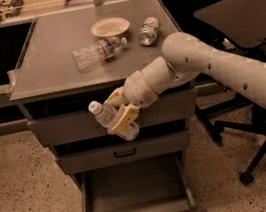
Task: Place blue plastic bottle into bottom drawer
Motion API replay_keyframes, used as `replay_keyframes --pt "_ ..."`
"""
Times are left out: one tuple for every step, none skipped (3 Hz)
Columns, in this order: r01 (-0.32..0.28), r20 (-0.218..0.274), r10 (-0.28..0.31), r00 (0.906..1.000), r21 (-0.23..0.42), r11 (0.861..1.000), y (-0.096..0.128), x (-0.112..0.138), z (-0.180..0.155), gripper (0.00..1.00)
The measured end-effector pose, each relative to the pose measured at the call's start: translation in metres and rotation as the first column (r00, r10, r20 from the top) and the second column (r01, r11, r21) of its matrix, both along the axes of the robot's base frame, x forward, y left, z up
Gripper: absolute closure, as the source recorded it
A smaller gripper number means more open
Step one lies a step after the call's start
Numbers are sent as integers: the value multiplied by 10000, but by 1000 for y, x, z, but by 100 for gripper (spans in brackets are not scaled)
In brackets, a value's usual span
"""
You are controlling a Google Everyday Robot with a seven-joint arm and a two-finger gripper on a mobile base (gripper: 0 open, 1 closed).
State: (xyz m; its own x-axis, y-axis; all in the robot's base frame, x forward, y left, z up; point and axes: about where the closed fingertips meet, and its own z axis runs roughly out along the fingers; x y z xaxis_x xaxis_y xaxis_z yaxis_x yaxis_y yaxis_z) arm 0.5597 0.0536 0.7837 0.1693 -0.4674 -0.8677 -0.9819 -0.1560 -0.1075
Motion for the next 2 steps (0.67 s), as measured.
replay_keyframes --pt "144 33 -144 9999 26 9999 0 3 -2 100" --pt "322 354 -350 9988 751 9967 -3 12 -13 100"
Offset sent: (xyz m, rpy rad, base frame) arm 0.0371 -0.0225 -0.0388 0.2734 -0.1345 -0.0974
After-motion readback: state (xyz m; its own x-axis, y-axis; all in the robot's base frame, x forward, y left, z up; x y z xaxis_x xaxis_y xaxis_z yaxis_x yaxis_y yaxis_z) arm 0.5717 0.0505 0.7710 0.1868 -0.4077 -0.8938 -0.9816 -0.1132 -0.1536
